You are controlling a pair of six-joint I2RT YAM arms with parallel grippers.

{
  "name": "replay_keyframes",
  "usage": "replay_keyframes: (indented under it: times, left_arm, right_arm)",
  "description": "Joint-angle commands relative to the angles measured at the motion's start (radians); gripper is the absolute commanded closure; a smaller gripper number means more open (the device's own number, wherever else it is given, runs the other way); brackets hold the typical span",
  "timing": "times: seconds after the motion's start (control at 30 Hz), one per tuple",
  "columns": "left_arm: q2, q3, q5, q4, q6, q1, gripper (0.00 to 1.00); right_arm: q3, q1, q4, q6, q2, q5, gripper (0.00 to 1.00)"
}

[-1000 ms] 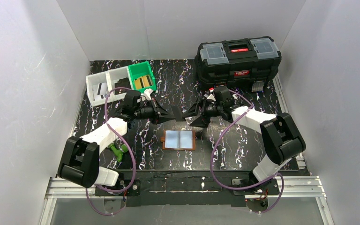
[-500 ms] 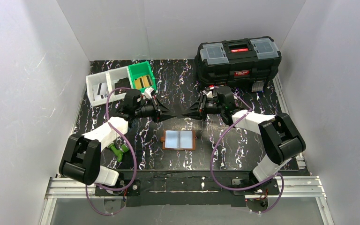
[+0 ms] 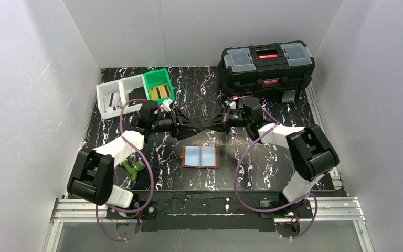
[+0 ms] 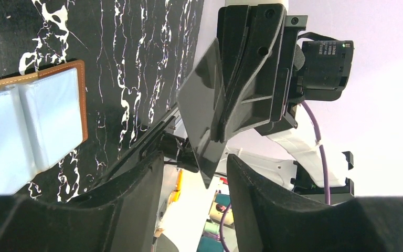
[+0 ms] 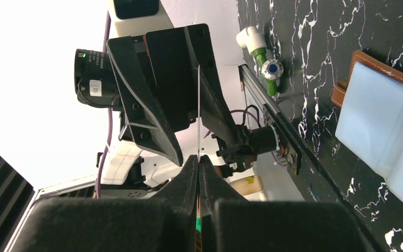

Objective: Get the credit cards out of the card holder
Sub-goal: Place the credit card in the storage box.

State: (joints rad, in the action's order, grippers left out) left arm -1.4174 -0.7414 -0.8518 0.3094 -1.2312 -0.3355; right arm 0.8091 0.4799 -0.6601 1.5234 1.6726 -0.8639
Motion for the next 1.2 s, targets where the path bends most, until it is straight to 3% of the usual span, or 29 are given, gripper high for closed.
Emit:
replay_keyframes:
  times: [0.0,0.1,0.37,0.43,0.5,0.53,0.7,0.8,0.9,1.0,1.17]
  left_arm:
    - [-0.016,-0.021,-0.023,0.029,-0.008,0.006,0.54]
    - [-0.033,-0.026,-0.024,0.071,-0.034,0.005,0.58]
    - [-0.050,-0.046,-0.014,0.102,-0.057,0.005,0.86]
    - [-0.054,-0.050,-0.013,0.101,-0.054,0.006,0.97]
    - [-0.056,-0.051,-0.013,0.097,-0.048,0.004,1.00]
    - [-0.056,-0.052,-0.011,0.089,-0.042,0.004,1.00]
    - [-0.033,-0.069,0.008,0.007,0.016,0.004,1.00]
    - [-0.017,-0.083,0.018,-0.051,0.056,0.004,1.00]
    - [-0.007,-0.097,0.021,-0.089,0.079,0.004,1.00]
    - [0.007,-0.119,0.037,-0.162,0.123,0.005,1.00]
    - [0.034,-0.263,0.157,-0.474,0.322,0.011,1.00]
  right_arm:
    - [0.001,0.019,-0.112,0.057,0.014,-0.044,0.99]
    - [0.003,0.035,-0.106,0.056,0.016,-0.041,0.99]
    - [-0.009,0.038,-0.069,0.021,0.004,-0.037,0.99]
    - [-0.003,0.038,-0.031,-0.007,-0.005,-0.036,0.99]
    - [0.008,0.039,0.051,-0.053,-0.020,-0.029,0.97]
    - [0.016,0.039,0.103,-0.081,-0.029,-0.022,0.91]
    - [0.077,0.039,0.378,-0.244,-0.086,0.033,0.36]
    - [0.123,0.039,0.524,-0.344,-0.124,0.074,0.15]
    - [0.143,0.036,0.625,-0.403,-0.157,0.110,0.02]
    - [0.148,0.030,0.695,-0.440,-0.188,0.142,0.02]
    - [0.142,0.008,0.837,-0.516,-0.268,0.246,0.02]
